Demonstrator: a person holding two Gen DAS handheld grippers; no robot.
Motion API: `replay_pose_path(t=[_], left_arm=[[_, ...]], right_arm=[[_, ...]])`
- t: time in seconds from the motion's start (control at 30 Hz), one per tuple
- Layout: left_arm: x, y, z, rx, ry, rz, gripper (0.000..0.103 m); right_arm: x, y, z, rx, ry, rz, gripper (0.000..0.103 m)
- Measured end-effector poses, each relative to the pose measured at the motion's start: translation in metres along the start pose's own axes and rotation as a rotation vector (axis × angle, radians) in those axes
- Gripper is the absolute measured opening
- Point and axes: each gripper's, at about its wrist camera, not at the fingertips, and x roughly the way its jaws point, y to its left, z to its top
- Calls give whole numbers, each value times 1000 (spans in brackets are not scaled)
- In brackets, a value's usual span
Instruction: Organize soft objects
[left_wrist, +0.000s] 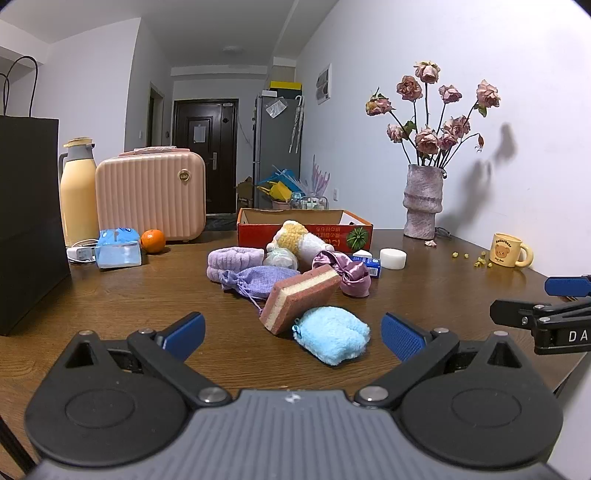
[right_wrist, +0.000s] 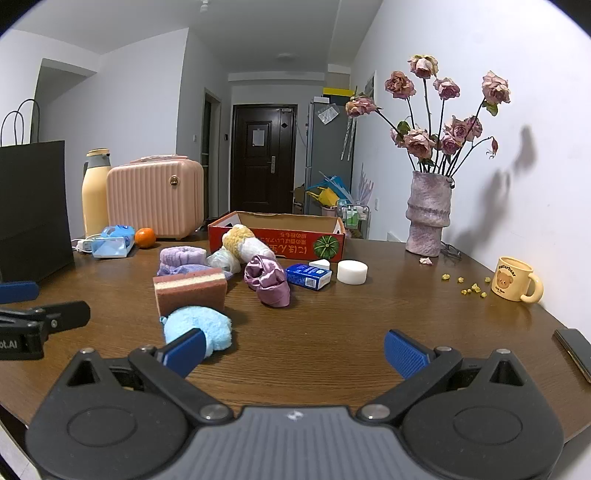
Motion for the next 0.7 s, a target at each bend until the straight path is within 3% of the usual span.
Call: replay_pose_path(t=[0.7], left_arm=[[-3,1,2,10,-9,3,103]], right_arm=[[-1,1,1,-2,-2,0,103]])
